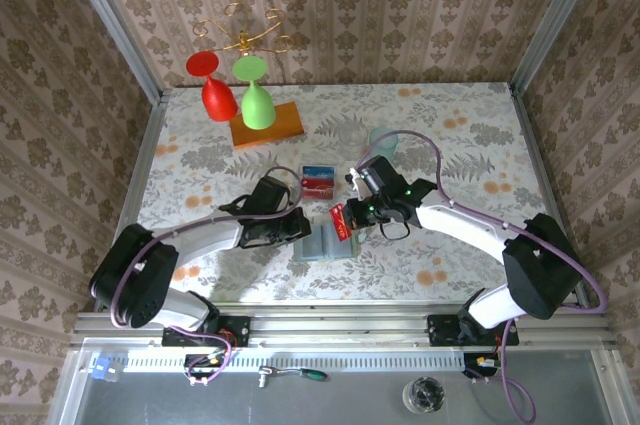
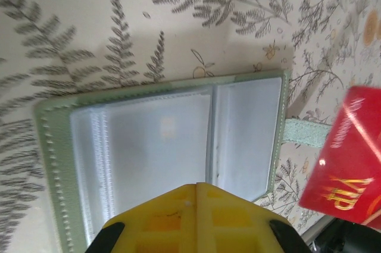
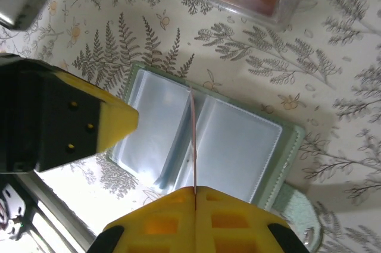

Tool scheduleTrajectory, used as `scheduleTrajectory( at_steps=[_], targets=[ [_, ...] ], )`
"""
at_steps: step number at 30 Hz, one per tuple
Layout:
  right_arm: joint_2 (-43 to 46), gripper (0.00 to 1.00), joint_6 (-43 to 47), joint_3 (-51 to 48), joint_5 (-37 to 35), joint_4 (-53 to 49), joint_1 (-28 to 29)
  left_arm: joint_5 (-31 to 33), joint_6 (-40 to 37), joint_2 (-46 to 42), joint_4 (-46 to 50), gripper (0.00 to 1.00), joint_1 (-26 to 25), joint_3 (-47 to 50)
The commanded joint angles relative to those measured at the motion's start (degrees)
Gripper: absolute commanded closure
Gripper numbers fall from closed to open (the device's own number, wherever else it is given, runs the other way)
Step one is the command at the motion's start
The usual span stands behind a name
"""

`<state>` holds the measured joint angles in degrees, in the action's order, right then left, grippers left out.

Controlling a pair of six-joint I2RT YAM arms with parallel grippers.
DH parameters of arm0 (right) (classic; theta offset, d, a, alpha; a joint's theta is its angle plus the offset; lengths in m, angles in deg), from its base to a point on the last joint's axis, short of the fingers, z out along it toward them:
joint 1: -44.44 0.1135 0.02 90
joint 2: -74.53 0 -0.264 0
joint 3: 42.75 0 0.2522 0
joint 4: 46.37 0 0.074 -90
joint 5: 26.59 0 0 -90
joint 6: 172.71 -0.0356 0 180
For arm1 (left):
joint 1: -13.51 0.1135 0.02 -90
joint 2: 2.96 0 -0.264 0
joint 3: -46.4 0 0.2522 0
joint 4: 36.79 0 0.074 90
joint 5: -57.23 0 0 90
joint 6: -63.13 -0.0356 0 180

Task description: Take the credit cards out of the card holder

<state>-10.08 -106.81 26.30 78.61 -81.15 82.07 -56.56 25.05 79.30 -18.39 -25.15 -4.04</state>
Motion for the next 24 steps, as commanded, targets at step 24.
scheduleTrajectory(
  at_steps=[24],
  targets=[
    [-1.43,1.0,7.16,4.92,-0.16,-5.49,-3.88,0.32,-0.33,6.95,1.55,1.0,-2.66,-3.63]
  ],
)
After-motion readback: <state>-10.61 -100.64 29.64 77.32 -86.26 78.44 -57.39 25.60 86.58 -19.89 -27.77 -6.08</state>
